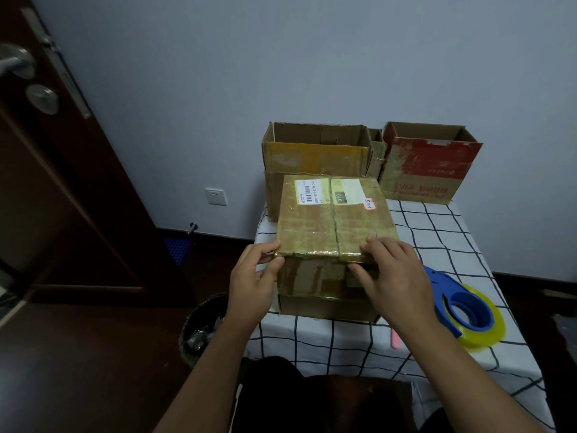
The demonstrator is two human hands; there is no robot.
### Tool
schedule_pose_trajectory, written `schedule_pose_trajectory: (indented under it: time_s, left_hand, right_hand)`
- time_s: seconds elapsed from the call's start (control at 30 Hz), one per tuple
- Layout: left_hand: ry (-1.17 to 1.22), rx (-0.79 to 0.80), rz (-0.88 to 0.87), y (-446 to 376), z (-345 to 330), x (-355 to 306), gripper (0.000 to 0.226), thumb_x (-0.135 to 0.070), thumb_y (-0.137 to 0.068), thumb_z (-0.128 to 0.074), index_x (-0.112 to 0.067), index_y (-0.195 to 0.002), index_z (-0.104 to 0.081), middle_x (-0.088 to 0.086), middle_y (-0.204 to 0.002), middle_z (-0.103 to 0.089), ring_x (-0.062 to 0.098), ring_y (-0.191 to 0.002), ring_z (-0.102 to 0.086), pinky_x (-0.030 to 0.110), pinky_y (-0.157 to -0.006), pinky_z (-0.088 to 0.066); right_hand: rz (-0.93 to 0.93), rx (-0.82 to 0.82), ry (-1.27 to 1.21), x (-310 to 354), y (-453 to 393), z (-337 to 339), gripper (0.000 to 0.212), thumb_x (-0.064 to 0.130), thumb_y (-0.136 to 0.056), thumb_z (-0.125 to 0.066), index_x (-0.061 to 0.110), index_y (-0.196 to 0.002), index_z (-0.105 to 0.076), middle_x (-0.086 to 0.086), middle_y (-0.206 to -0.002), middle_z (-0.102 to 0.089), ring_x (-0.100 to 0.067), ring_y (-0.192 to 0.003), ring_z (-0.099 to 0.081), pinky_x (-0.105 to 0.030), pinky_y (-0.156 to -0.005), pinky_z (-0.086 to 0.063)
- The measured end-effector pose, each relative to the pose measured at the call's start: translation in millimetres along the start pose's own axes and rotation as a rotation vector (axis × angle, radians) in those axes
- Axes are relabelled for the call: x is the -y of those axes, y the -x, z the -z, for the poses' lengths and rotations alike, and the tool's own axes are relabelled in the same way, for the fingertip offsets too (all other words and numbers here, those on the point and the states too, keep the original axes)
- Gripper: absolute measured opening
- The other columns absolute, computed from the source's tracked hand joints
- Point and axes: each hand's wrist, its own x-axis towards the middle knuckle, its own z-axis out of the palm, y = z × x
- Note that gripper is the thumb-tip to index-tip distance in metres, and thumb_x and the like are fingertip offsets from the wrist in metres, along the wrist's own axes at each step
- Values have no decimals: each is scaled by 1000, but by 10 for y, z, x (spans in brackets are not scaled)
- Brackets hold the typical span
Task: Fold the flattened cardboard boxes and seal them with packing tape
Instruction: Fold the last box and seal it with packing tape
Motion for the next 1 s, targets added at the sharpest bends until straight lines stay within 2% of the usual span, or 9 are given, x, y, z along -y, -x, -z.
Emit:
schedule_pose_trajectory:
  time_s: [0.17,0.3,0.4,0.53,0.6,0.77,0.87,0.93,1.0]
  left_hand:
    - [33,-82,93,4,-63,-64,35,-8,-92,-64,-38,-106,-57,-16,-107,-64,-8,-96,-60,5,-78,-45]
    - [218,-219,159,163,-180,-72,20,-5,-96,-57,-24,-99,-55,-11,-105,-66,-1,-101,-65,16,-87,-52]
    - [170,-339,184,218,-301,-40,17,-8,-99,-54,-24,-97,-61,-9,-95,-69,7,-93,-67,19,-81,-54]
    - [71,-432,208,263,-434,-27,26,-17,-100,-54,-15,-122,-67,-8,-105,-71,-2,-98,-65,16,-84,-51]
    - [47,-415,211,280,-469,-44,33,-18,-100,-53,-14,-132,-60,-7,-117,-68,-4,-108,-61,15,-89,-48]
    - [-48,-268,235,277,-536,-71,54,-22,-99,-55,-18,-150,-38,-4,-146,-42,15,-133,-44,34,-107,-42]
    - [-21,-173,343,211,-483,-146,69,-29,-97,-59,-18,-155,-23,-2,-154,-27,19,-139,-34,28,-107,-35]
    - [-164,-213,241,192,-456,-271,82,-38,-93,-61,-17,-157,-14,1,-156,-18,22,-142,-25,30,-105,-32]
    - [-388,-244,-73,173,-516,-398,84,-46,-88,-58,-14,-155,-20,7,-155,-23,25,-142,-24,37,-110,-29]
  right_hand:
    - [-18,18,13,-8,-10,-7,33,35,-81,-77,17,-106,-65,0,-111,-64,-25,-104,-54,-39,-70,-53]
    - [-14,1,13,1,5,-9,32,34,-80,-78,18,-105,-66,1,-111,-64,-22,-105,-52,-36,-68,-52]
    - [-18,0,15,8,0,-10,33,35,-80,-78,19,-106,-65,2,-111,-64,-21,-104,-51,-34,-66,-50]
    - [-21,0,37,12,2,-8,33,36,-80,-77,21,-107,-65,3,-111,-63,-17,-105,-48,-30,-64,-46]
    - [-27,-2,39,14,6,-11,34,37,-80,-77,21,-107,-65,4,-112,-63,-17,-106,-49,-30,-62,-47]
    - [-20,-9,38,13,3,-3,35,37,-79,-77,22,-108,-66,4,-113,-64,-15,-108,-46,-31,-60,-50]
    - [8,17,-2,-35,15,21,37,38,-80,-76,24,-112,-66,6,-117,-64,-14,-111,-47,-33,-63,-52]
    - [24,43,-30,-84,14,50,37,40,-83,-73,26,-117,-66,10,-121,-63,-13,-115,-49,-31,-67,-52]
    - [33,85,-62,-119,1,91,37,41,-88,-69,28,-122,-65,13,-125,-62,-12,-117,-49,-30,-71,-50]
